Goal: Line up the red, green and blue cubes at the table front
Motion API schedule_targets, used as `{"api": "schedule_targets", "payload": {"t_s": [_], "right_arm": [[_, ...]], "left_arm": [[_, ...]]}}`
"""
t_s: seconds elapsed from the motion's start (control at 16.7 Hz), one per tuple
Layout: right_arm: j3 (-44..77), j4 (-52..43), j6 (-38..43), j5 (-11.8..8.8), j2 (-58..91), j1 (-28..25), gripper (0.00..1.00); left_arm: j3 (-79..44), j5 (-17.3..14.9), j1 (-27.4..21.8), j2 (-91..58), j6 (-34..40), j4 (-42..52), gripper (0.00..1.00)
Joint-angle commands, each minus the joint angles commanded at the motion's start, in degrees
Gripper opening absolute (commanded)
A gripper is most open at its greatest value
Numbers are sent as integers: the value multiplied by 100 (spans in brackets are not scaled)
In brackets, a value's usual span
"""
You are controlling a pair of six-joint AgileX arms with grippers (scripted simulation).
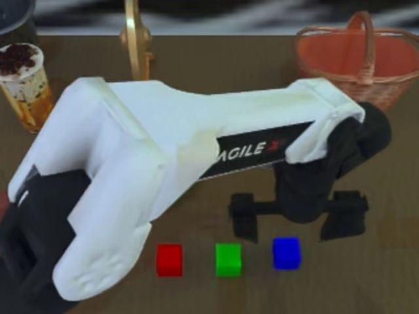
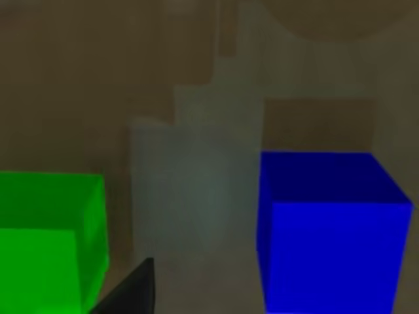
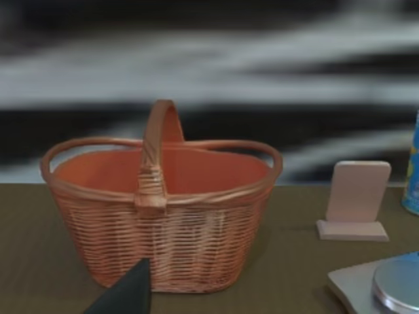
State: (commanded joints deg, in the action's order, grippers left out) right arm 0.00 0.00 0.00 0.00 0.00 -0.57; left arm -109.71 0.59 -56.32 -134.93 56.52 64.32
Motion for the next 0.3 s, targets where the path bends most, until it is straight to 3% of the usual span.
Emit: {"api": "schedule_targets", "payload": {"t_s": [0.3], "right_arm": [[0, 0, 0, 0, 0, 0, 100]], "left_arm": [[-497, 2, 62, 219, 7, 693, 100]]}}
